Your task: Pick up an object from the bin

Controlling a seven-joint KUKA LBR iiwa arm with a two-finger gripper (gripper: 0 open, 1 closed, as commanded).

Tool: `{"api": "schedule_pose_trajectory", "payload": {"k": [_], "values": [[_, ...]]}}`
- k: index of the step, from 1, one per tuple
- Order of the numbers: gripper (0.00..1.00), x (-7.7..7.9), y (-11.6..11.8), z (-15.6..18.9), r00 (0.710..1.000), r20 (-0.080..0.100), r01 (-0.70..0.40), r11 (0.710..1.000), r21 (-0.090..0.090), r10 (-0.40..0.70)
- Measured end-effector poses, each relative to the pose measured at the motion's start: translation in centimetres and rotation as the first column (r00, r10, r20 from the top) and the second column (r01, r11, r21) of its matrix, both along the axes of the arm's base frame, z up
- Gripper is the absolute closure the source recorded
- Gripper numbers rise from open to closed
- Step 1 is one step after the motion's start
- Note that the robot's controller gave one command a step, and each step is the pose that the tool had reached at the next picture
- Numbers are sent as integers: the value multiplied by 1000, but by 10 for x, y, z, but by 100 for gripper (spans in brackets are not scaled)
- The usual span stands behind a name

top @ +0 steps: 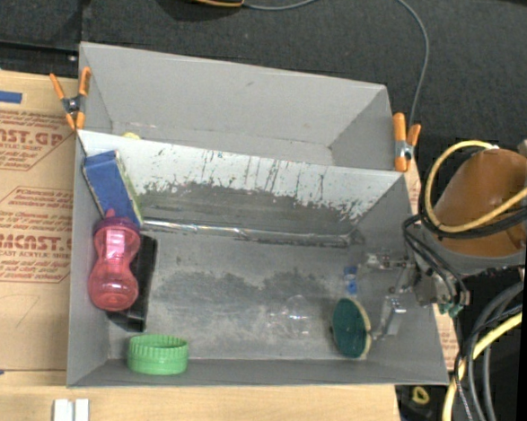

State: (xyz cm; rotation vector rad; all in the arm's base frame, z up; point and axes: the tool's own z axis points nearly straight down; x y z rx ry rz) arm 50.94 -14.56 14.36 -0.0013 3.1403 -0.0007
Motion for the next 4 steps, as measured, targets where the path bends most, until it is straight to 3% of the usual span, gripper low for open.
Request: {"api": "schedule_pose_trajectory", "payload": {"k": [1,2,3,4], "values": [[0,0,0,0,1000,0,0,1000,0,0],[0,18,9,31,976,5,-216,976,-2,216],[0,2,-2,-70,970,-6,-241,970,5,241],[100,9,24,-38,983,15,-184,983,-4,184]]}}
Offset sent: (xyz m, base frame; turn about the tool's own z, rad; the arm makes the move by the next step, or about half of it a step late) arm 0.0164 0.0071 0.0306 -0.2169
